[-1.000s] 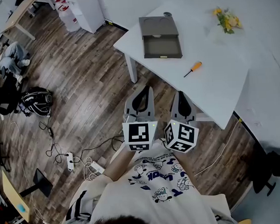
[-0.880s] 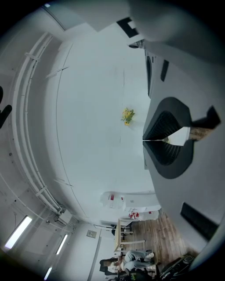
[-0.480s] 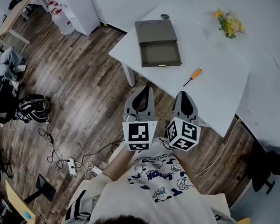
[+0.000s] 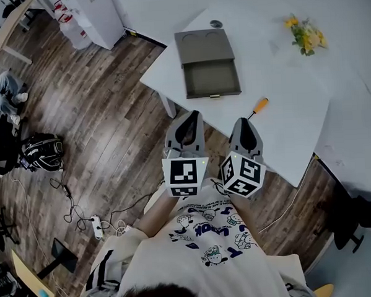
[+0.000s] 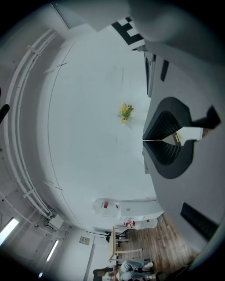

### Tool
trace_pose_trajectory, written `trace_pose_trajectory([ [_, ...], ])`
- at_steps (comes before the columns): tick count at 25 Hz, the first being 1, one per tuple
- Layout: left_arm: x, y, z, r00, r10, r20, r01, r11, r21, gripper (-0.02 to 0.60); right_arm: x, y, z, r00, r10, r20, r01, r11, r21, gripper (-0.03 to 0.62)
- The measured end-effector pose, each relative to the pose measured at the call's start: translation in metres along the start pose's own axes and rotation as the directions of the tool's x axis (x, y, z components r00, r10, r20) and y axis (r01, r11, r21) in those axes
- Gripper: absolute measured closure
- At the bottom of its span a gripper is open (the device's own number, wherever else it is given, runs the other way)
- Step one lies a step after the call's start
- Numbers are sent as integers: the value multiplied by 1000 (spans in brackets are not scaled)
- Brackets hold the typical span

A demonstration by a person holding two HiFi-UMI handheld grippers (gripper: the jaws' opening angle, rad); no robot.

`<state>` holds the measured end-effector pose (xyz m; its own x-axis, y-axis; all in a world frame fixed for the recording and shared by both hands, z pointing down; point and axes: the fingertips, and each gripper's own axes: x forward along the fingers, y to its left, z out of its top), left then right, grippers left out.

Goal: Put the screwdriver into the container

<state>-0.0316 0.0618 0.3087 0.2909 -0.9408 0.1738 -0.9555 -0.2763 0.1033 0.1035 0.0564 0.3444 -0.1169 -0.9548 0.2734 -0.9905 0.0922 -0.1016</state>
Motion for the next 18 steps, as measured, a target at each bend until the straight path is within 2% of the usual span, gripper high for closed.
trace_pose_trajectory([
  [10,21,15,-4,999,-43,-23,44,999,20,562,23,-5,-9,997,-64,-35,65,998,27,556],
  [18,29,22,-13,997,-50,-63,51,999,8,563,32,-8,-18,994,-81,-78,85,995,47,554],
])
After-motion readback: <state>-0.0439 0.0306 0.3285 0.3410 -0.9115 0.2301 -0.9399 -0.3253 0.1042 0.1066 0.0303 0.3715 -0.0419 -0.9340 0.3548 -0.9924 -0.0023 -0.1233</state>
